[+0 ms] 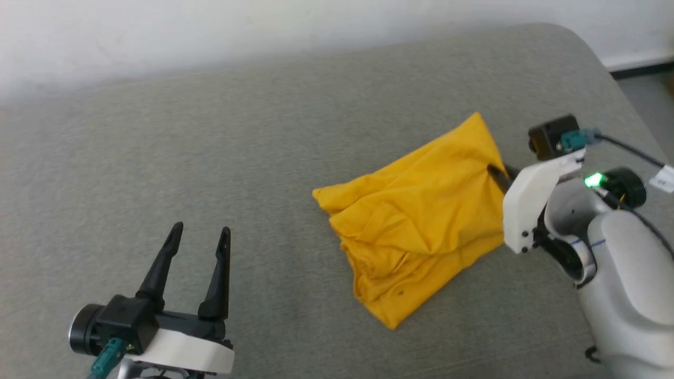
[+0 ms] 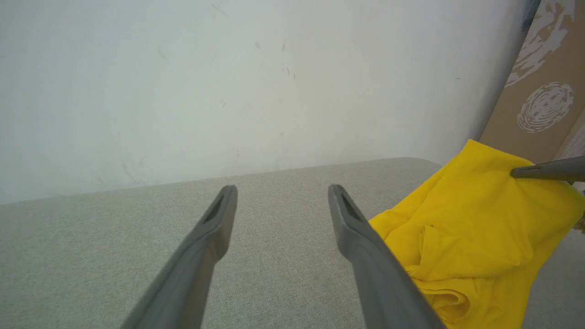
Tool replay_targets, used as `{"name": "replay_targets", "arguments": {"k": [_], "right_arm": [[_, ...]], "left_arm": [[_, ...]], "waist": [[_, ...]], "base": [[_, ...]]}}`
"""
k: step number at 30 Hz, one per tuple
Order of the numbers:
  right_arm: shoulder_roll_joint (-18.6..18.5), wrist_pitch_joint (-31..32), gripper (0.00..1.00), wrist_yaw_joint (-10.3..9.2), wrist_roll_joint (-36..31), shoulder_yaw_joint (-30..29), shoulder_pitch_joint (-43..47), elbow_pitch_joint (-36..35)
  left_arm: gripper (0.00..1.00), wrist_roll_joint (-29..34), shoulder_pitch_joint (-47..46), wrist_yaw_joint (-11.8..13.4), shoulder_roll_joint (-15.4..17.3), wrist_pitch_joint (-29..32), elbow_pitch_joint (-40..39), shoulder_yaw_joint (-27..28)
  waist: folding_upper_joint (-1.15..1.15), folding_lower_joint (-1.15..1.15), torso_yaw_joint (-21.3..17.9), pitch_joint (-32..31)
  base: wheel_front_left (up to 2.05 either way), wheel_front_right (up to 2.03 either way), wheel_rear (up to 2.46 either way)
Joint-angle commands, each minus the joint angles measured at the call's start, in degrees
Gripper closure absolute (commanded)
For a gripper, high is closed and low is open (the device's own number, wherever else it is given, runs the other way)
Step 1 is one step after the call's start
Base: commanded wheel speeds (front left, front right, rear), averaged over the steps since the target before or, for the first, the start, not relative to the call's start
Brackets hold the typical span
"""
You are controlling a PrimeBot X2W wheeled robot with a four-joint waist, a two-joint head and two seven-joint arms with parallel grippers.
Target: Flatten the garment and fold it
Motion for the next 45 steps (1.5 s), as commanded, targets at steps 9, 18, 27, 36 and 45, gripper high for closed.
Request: {"name": "replay_targets", "arguments": {"k": [9, 18, 27, 36, 45], "right_arm": [[-2.6, -3.1, 1.0, -0.11, 0.4, 1.7, -8.7, 4.1], [-6.7, -7.9, 1.0, -0.11, -0.4, -0.8, -15.8, 7.4], [-9.8, -10.8, 1.0, -0.11, -3.4, -7.4, -21.1, 9.2], [-11.0, -12.1, 1.0, -0.11, -6.5, -13.1, -24.2, 12.7], [-10.6, -16.0, 1.0, -0.11, -12.2, -21.1, -25.5, 19.7]], "left_arm": [[0.0, 0.3, -1.8, 0.1, 2.3, 1.9, -2.5, -0.1], [0.0, 1.3, -5.1, -0.1, 4.9, 4.0, -6.2, 0.0], [0.0, 2.3, -8.9, -0.5, 7.7, 6.7, -10.1, -0.1], [0.0, 3.2, -12.6, -0.9, 10.3, 9.4, -13.4, -0.2], [0.0, 3.5, -14.4, -1.0, 12.0, 11.2, -15.0, -0.2]], "waist": [[0.0, 0.0, -7.5, 5.1], [0.0, 0.0, -9.5, 11.9], [0.0, 0.0, -9.3, 19.6], [0.0, 0.0, -8.6, 26.4], [0.0, 0.0, -7.9, 30.2]], "base": [[0.0, 0.0, 0.0], [0.0, 0.0, 0.0], [0.0, 0.0, 0.0], [0.0, 0.0, 0.0], [0.0, 0.0, 0.0]]}}
